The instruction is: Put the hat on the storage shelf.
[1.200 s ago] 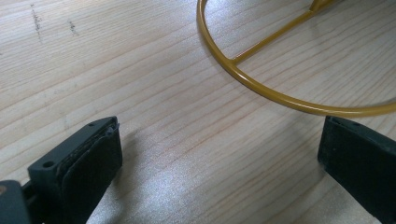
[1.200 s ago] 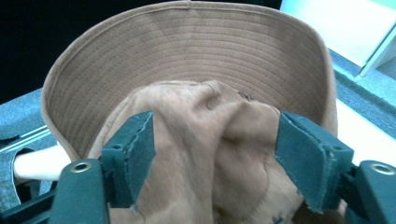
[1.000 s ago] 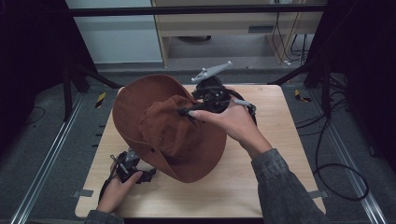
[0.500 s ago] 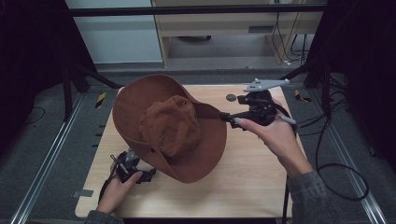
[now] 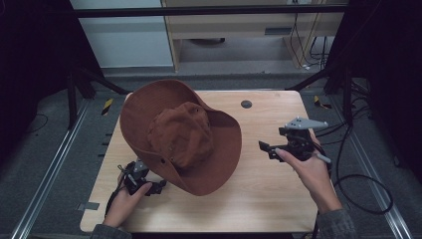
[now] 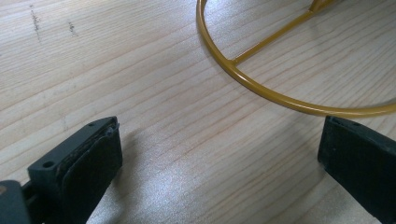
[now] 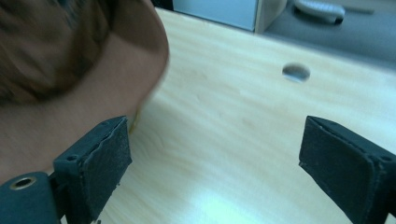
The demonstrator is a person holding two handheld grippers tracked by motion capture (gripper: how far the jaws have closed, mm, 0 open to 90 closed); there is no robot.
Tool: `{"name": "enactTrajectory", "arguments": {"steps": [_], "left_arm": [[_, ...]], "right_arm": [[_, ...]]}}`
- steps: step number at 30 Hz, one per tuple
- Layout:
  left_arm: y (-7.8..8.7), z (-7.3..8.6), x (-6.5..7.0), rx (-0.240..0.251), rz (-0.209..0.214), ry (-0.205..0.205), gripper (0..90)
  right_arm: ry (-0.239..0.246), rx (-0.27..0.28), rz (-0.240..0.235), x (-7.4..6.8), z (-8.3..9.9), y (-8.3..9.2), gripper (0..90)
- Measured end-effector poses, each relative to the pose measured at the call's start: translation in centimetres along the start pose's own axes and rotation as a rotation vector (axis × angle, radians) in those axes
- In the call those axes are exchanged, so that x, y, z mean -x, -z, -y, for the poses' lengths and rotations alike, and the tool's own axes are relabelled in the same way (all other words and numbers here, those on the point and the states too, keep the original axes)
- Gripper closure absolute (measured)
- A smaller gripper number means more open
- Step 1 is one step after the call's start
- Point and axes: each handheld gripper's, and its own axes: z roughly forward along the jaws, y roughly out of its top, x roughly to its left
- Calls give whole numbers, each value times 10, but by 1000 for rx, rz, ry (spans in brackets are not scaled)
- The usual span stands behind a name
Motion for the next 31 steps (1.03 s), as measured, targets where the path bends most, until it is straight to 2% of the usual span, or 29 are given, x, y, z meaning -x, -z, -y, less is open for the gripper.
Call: {"name": "enactTrajectory", "arguments": {"steps": [3,5,10,13,16,18,20,25,27,28,31], "left_arm": [[0,0,0,0,-1,-1,0],[0,0,0,0,-1,-1,0],[0,0,0,1,-1,0,0],[0,0,0,0,0,0,0],[0,0,0,1,-1,0,0],[0,0,0,0,-1,0,0],[0,0,0,0,0,0,0],[0,0,0,0,-1,-2,0],[0,0,0,0,0,-2,0],[0,0,0,0,0,-3,0],[-1,0,0,0,0,-3,0]], "right_arm": [[-13,-52,30,5,23,-10,92],[1,-88,60,7,36,-16,93],[-46,-116,53,13,68,-30,97],[-70,-160,60,16,90,-39,99],[-57,-216,83,17,104,-46,107],[-78,-234,76,18,111,-49,108],[-77,-251,74,17,116,-52,106],[-58,-236,83,9,119,-55,93],[-5,-230,114,5,122,-57,79],[18,-205,125,4,125,-59,65],[15,-205,127,3,125,-59,65]]}}
